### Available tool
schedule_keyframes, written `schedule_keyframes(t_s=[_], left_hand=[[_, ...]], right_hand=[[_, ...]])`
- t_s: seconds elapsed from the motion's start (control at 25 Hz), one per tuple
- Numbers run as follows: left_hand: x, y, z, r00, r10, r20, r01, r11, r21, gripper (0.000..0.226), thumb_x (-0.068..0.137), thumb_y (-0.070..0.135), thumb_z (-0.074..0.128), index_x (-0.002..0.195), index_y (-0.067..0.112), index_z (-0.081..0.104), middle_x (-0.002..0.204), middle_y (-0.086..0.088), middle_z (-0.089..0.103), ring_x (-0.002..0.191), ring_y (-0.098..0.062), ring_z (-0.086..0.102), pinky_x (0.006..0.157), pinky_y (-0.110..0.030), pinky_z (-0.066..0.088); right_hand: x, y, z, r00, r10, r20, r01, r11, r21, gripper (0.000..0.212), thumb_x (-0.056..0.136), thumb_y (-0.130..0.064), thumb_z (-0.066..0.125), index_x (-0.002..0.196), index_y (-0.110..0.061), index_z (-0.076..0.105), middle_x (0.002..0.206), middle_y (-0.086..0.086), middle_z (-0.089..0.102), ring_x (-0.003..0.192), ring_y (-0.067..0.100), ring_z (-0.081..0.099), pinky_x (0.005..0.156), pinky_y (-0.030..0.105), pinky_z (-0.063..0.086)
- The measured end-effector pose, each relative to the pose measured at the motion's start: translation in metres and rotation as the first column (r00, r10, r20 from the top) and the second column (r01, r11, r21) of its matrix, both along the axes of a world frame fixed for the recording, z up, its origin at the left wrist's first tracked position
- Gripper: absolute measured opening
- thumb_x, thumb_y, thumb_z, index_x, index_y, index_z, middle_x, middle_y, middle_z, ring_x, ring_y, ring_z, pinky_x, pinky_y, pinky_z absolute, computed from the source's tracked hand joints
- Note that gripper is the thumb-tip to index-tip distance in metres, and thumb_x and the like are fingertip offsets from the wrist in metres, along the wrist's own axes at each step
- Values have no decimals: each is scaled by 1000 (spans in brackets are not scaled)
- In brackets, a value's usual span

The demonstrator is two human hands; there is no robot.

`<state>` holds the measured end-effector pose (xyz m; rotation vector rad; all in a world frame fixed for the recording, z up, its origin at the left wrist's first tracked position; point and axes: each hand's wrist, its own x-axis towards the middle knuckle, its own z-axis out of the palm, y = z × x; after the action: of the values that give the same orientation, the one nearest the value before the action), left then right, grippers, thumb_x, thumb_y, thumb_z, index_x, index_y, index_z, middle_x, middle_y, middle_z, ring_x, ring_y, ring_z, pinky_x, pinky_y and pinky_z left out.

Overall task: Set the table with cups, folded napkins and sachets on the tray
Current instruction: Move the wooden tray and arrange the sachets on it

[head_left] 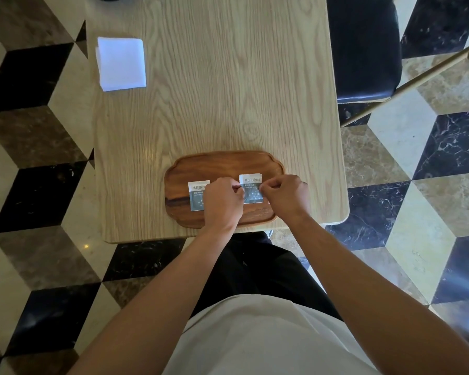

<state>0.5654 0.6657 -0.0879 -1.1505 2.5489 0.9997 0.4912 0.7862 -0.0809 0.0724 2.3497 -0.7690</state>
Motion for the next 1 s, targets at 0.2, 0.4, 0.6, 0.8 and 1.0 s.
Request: schedule_keyframes(t_s=[0.2,0.4,0.6,0.8,1.0], left_hand=[[1,0,1,999,-35,-2,35,999,-27,13,90,16,70,81,11,78,76,-3,76,74,-22,69,75,-37,53],[2,3,3,1000,-17,-6,17,1000,-17,18,95,22,62,91,12,76,90,-2,76,87,-19,68,81,-33,51],[9,-9,17,997,-75,-34,75,997,-23,25,99,20,56,118,11,68,116,-4,67,112,-20,61,93,-33,47],[15,-35,32,957,-283,67,290,939,-183,54,101,34,53,148,9,44,148,-17,49,140,-35,40,117,-45,33],[31,-74,45,909,-321,264,379,902,-206,73,101,59,37,158,15,25,161,-22,29,151,-39,20,122,-55,19]], right_hand=[[1,0,0,1000,7,-7,-7,1000,-20,14,84,-20,68,75,-21,79,68,-7,73,67,11,68,53,23,49],[1,4,-3,999,-7,-49,4,998,-63,16,88,-20,65,79,-21,77,70,-10,72,67,8,66,46,7,38],[-4,3,17,985,91,-147,-113,983,-147,15,93,-18,60,104,-21,71,99,-7,71,87,10,66,70,15,45],[-22,-13,30,807,547,-224,-549,834,59,52,101,-30,58,147,-8,47,152,15,45,140,32,43,112,37,37],[-31,-34,47,652,752,-102,-730,658,183,74,105,-52,42,163,-14,15,171,14,12,157,32,11,126,50,15]])
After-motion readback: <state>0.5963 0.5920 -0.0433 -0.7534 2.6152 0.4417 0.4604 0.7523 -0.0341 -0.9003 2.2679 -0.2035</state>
